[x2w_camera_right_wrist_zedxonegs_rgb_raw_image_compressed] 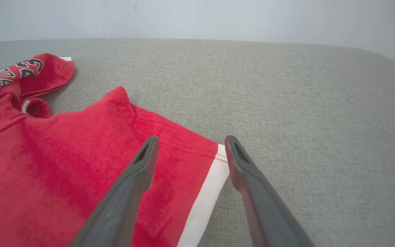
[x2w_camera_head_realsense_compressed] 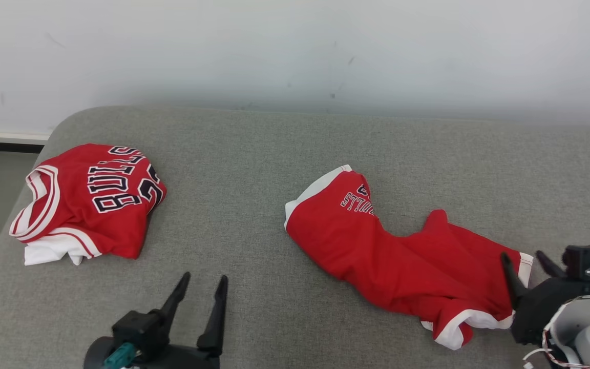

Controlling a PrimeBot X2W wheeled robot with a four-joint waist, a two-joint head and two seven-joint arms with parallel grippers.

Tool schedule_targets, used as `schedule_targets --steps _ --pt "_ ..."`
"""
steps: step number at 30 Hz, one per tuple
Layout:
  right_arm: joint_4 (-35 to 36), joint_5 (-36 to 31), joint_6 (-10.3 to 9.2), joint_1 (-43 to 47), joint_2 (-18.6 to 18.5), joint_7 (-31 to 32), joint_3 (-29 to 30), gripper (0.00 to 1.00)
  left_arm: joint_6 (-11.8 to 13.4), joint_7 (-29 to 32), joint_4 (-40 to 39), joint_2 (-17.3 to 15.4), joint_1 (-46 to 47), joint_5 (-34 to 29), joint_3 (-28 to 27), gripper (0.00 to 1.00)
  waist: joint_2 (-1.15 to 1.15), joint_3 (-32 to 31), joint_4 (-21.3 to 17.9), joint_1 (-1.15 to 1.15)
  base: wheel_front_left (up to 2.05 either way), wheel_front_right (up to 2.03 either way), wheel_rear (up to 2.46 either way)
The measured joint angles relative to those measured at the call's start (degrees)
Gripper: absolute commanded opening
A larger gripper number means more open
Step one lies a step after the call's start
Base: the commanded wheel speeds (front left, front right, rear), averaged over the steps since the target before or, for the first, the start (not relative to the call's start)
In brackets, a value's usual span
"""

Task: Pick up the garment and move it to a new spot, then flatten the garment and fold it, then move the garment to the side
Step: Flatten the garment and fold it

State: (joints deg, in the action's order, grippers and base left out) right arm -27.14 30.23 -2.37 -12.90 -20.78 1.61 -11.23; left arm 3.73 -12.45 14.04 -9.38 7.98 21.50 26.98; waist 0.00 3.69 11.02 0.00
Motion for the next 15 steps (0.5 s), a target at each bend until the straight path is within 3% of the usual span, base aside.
schedule_targets --steps 8,11,15 --pt "0.1 -0.1 -0.14 -1.1 1.7 1.0 -1.9 1.00 -5.4 2.6 2.9 1.3 5.5 -1.0 5.0 1.00 0.00 0.1 0.0 0.00 0.00 0.00 0.00" --pt "0.4 -0.3 -0.11 -2.2 2.4 1.0 -2.6 1.00 -8.9 4.2 5.3 3.2 7.9 0.0 7.1 1.00 0.00 0.0 -0.6 0.00 0.00 0.00 0.00" --pt "0.8 -0.9 0.02 -3.1 2.5 1.4 -3.3 1.00 -9.9 6.1 9.0 4.9 9.9 1.1 9.4 1.00 0.00 0.2 -1.9 0.00 0.00 0.00 0.00"
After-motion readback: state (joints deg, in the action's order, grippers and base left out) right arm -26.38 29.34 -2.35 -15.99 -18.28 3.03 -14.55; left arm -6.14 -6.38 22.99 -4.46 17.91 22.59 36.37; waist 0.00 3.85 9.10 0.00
